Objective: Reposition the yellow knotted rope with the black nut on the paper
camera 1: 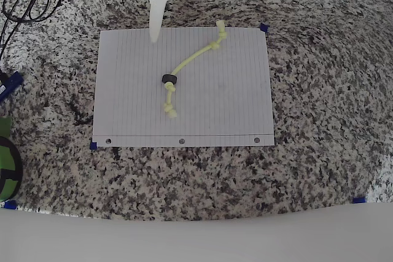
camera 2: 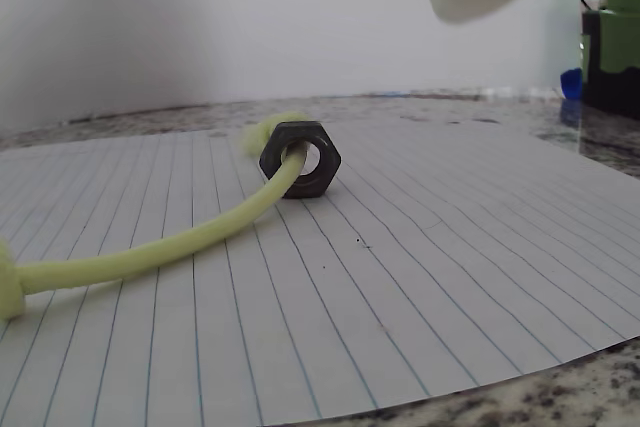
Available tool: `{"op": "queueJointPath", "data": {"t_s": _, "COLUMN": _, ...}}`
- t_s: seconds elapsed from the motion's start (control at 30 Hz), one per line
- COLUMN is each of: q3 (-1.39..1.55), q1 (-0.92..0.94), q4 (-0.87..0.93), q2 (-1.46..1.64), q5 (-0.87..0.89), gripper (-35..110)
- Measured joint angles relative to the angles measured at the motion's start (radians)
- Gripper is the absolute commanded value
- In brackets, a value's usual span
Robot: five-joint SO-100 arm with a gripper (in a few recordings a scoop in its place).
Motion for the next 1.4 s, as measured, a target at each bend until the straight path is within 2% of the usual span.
{"op": "queueJointPath", "data": {"t_s": 0.57, "q3": 0.025, "q1": 0.009, "q4": 0.238, "q2": 0.009, "q5": 0.0, "gripper": 48}}
{"op": "queueJointPath", "data": {"t_s": 1.4, "q3": 0.025, "q1": 0.012, "q4": 0.244, "q2": 0.009, "q5": 0.0, "gripper": 48}}
